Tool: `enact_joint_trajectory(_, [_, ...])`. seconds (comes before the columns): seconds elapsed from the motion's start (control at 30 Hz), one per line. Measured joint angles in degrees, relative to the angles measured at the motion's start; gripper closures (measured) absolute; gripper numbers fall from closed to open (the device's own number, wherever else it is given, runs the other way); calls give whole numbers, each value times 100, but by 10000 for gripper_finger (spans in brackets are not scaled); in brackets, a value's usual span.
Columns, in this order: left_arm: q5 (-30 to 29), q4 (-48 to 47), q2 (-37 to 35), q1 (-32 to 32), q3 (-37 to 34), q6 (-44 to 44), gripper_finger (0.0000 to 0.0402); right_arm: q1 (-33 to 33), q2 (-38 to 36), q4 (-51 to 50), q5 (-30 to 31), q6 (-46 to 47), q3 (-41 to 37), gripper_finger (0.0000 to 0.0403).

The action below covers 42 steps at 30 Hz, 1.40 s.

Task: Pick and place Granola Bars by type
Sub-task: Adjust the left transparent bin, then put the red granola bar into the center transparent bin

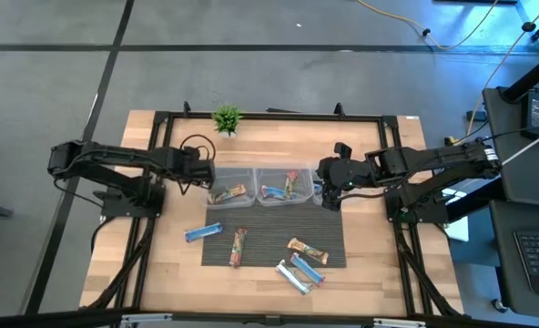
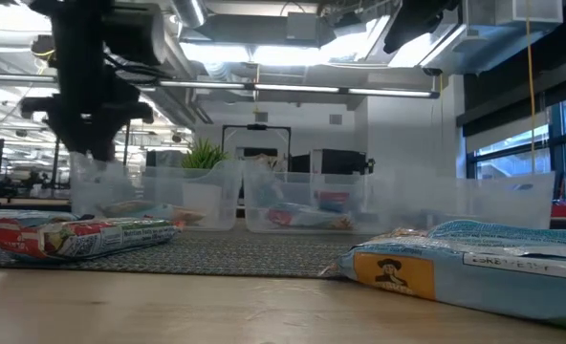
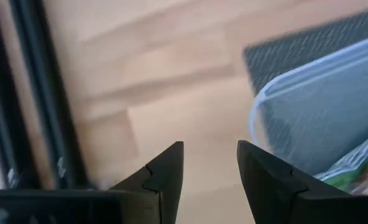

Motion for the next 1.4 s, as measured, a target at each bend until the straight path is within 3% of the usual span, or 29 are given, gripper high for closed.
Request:
enact_joint_trajectory(0.33, [-186, 254, -69, 962, 10, 1372, 254, 0, 0, 4, -6, 26, 0, 253])
enact_joint_trajectory(0.5, [-219, 308, -290, 1053, 243, 1829, 254, 0, 0, -175, -293, 95, 2, 253])
enact_joint_trajectory(0.63, [-180, 717, -513, 759, 361, 2098, 254, 0, 0, -879, -488, 672, 2, 253])
enact_joint_trajectory(0.77, [282, 1345, -730, 369, 361, 2319, 254, 32, 7, -1259, -1052, 884, 2, 253])
enact_joint_trajectory(1.03, [802, 2605, -860, -647, 361, 3877, 254, 327, 315, -585, -1213, 603, 2, 253])
enact_joint_trajectory(1.23, [788, 3360, -755, -1324, 361, 4333, 256, 456, 744, -22, -1576, 448, 2, 253])
enact_joint_trajectory(1.4, [789, 3794, -745, -1738, 361, 4381, 254, 476, 1099, 40, -1756, 882, 2, 253])
